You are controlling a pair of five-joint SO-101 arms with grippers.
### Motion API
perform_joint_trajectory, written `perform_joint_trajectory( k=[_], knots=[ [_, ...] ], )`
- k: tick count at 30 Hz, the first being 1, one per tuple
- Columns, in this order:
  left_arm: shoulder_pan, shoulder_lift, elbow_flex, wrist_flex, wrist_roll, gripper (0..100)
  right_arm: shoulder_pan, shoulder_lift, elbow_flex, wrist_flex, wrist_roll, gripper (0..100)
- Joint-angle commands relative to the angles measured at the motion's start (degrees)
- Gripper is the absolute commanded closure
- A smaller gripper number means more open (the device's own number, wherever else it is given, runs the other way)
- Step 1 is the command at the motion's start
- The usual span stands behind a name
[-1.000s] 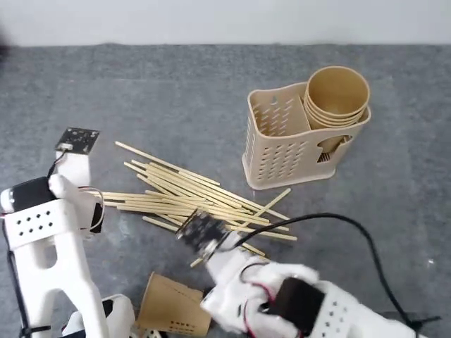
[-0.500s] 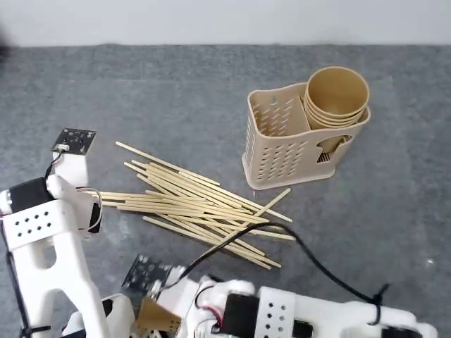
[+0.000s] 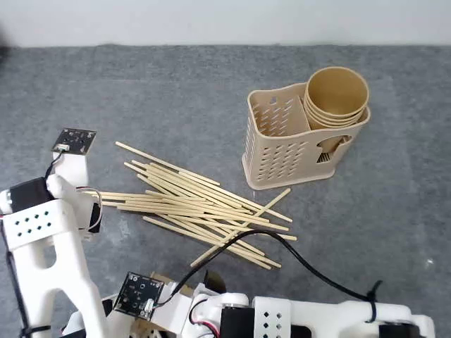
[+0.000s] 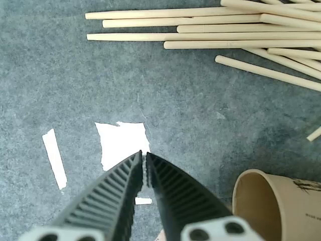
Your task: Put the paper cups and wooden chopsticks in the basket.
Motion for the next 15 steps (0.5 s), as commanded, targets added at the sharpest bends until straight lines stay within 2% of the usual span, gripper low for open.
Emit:
perform_joint_trajectory(
  k=[1, 15],
  knots=[
    [-0.09, 0.09, -3.74, -0.97, -0.26, 99, 0.66, 2.42, -1.41, -2.77, -0.62, 59.3],
    [-0.09, 0.09, -3.56, -0.62, -0.26, 99, 3.03, 19.3, 0.0, -10.68, -8.18, 61.5]
  ],
)
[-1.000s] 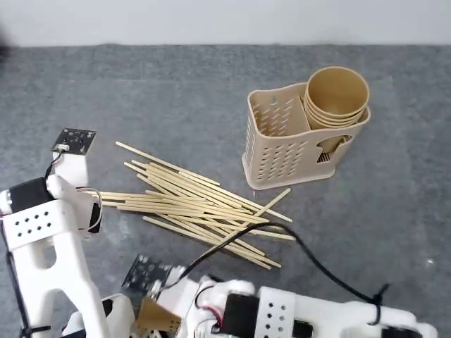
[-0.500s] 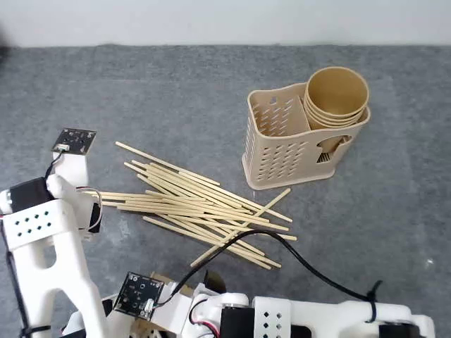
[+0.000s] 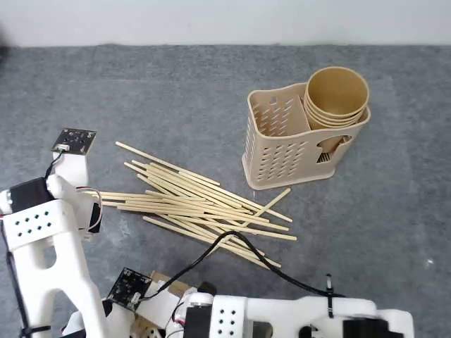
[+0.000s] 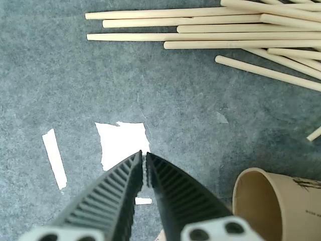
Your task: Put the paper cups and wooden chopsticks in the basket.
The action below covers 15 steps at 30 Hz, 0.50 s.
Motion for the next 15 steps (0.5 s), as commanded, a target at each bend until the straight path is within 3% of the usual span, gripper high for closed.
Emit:
perform_joint_trajectory(
  k=[1, 7, 15],
  knots=[
    [-0.09, 0.09, -3.56, -0.62, -0.26, 99, 3.38, 1.01, -0.26, -1.1, -1.23, 61.5],
    [-0.09, 0.09, -3.65, -0.62, -0.26, 99, 11.74, 1.1, -0.18, -0.57, -0.88, 61.5],
    [-0.09, 0.09, -3.47, -0.88, -0.26, 99, 12.97, 1.45, 0.0, -0.48, -0.79, 61.5]
  ],
)
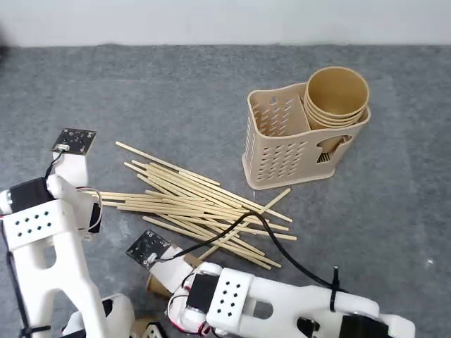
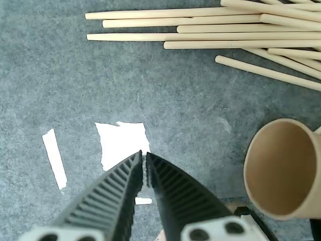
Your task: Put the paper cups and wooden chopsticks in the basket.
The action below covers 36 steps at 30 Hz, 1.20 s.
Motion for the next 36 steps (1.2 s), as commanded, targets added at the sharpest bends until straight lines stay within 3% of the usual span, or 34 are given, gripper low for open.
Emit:
perform_joint_trajectory(
  k=[1, 22, 28, 36],
  knots=[
    [-0.09, 0.09, -3.38, -0.88, -0.26, 99, 0.84, 0.57, -0.26, -0.22, -0.18, 61.5],
    [0.0, 0.09, -3.38, -0.7, -0.26, 99, 0.75, 0.66, -0.62, -0.31, 2.9, 62.1],
    [-0.09, 0.09, -3.38, -0.7, -0.26, 99, 0.84, 0.04, -0.62, -0.48, 2.99, 81.2],
    [-0.09, 0.09, -3.38, -0.62, -0.26, 99, 1.19, -0.04, -3.52, 5.76, 2.99, 75.7]
  ],
)
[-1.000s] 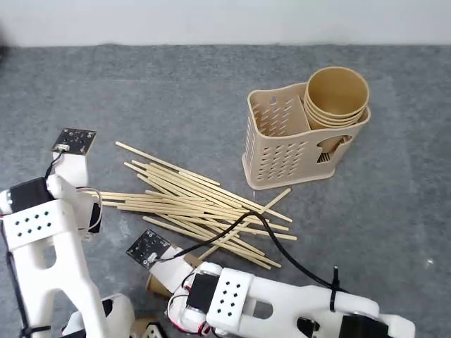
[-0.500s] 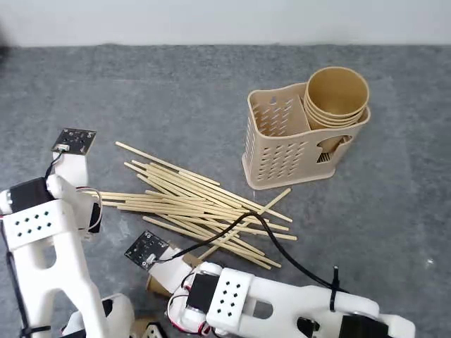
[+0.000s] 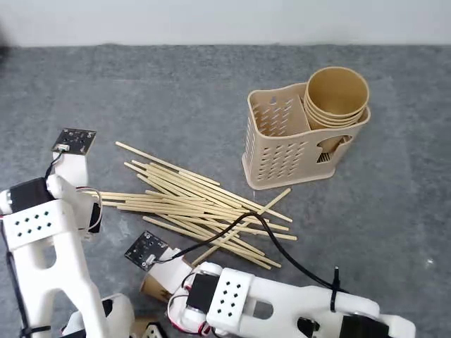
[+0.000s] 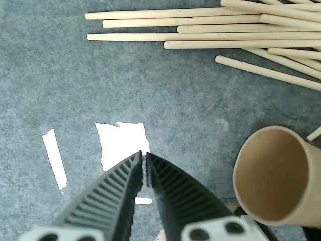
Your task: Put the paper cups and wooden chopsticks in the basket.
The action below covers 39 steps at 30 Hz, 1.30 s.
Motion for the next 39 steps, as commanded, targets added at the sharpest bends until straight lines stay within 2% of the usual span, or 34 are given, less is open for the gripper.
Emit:
perform_joint_trajectory(
  k=[1, 4, 8, 15, 19, 24, 30, 34, 39],
  knots=[
    [-0.09, 0.09, -3.38, -0.62, -0.26, 99, 1.98, -0.13, -4.66, 6.2, 0.7, 75.7],
    [-0.09, 0.09, -3.38, -0.62, -0.26, 99, 5.93, -0.13, -10.02, 12.62, 1.14, 75.7],
    [-0.09, 0.09, -3.38, -0.62, -0.26, 99, 12.26, -0.22, -16.44, 20.62, 6.68, 75.7],
    [-0.09, 0.09, -3.38, -0.7, -0.26, 99, 20.44, -5.05, -28.84, 34.07, 11.34, 75.7],
    [-0.09, 0.09, -3.3, -0.62, -0.26, 99, 26.07, -14.11, -34.29, 37.58, 15.82, 75.7],
    [-0.09, 0.09, -3.3, -0.62, -0.26, 99, 38.11, -22.9, -37.98, 37.05, 22.86, 75.7],
    [0.0, 0.09, -3.3, -0.62, -0.26, 99, 55.08, -24.4, -41.93, 28.97, 27.34, 75.7],
    [0.0, 0.09, -3.21, -0.62, -0.26, 99, 64.22, -24.4, -41.49, 16.4, 28.57, 75.7],
    [0.18, 0.09, -1.1, -0.97, -0.26, 99, 70.81, -24.4, -33.93, -4.09, 28.22, 75.7]
  ],
)
